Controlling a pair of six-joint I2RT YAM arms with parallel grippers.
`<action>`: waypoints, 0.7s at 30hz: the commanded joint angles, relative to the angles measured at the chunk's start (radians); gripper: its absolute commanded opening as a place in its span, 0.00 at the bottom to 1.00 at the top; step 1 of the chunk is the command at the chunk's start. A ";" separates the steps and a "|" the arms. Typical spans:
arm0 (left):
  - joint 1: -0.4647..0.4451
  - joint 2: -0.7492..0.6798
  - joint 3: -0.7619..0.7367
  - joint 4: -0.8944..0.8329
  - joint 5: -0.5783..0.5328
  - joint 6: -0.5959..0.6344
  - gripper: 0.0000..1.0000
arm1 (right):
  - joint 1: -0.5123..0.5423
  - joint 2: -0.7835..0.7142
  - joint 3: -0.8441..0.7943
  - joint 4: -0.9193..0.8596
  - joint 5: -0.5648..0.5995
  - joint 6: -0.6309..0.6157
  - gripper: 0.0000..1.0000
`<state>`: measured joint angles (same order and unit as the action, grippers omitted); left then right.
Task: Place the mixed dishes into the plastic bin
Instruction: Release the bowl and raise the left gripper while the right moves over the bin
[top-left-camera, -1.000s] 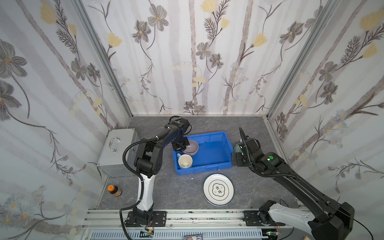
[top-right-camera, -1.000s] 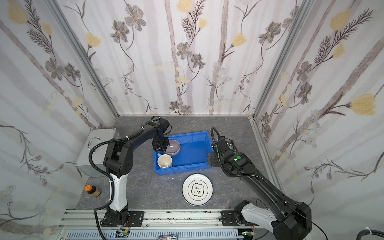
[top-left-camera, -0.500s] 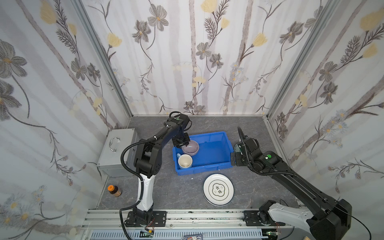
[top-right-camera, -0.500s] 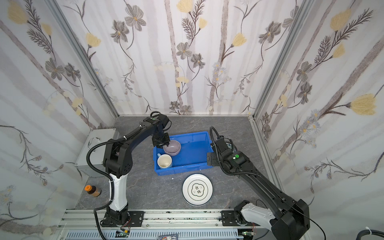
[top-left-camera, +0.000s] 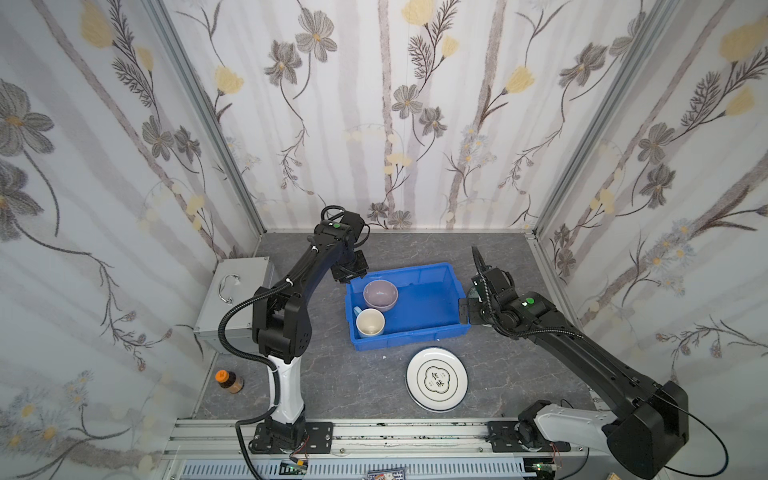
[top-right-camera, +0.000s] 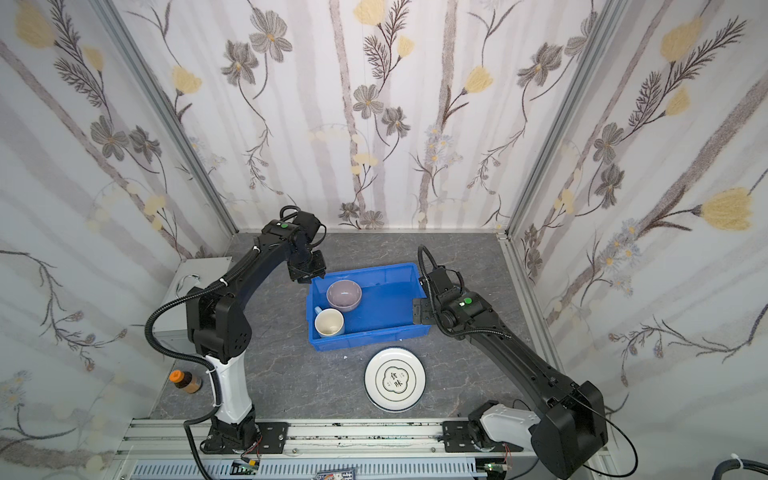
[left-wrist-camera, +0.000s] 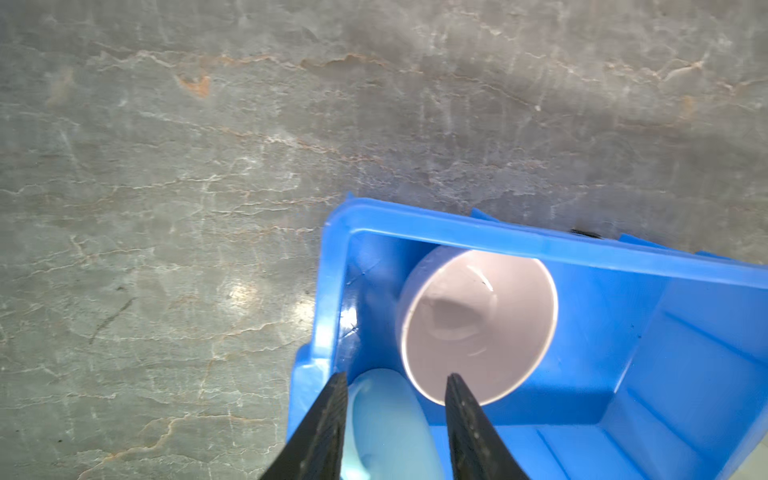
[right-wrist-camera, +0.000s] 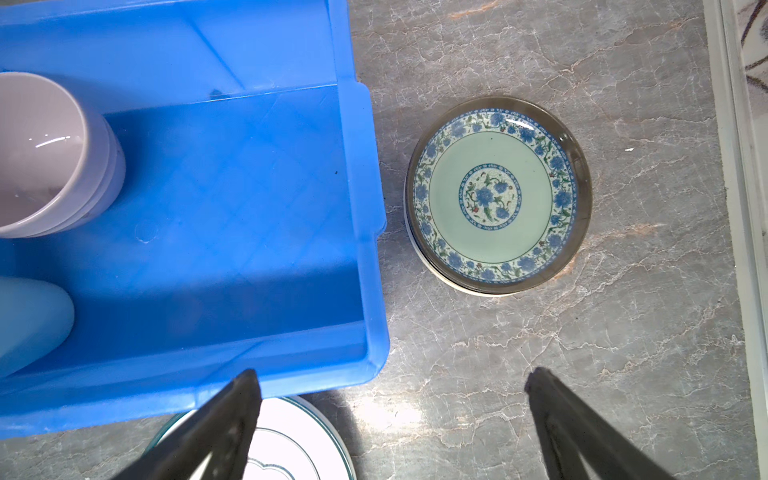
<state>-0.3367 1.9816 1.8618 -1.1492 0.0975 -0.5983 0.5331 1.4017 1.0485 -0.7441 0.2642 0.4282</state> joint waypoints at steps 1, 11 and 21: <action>0.029 -0.011 -0.052 -0.024 0.000 0.033 0.41 | -0.015 0.050 0.039 0.061 -0.019 -0.023 1.00; 0.115 0.097 -0.006 -0.010 0.100 0.088 0.38 | -0.031 0.285 0.247 0.042 -0.061 -0.032 1.00; 0.137 0.276 0.210 -0.043 0.196 0.125 0.32 | -0.035 0.425 0.429 -0.027 -0.043 -0.014 1.00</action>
<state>-0.2070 2.2326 2.0304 -1.1816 0.2722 -0.4965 0.4984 1.8076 1.4506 -0.7532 0.2089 0.4068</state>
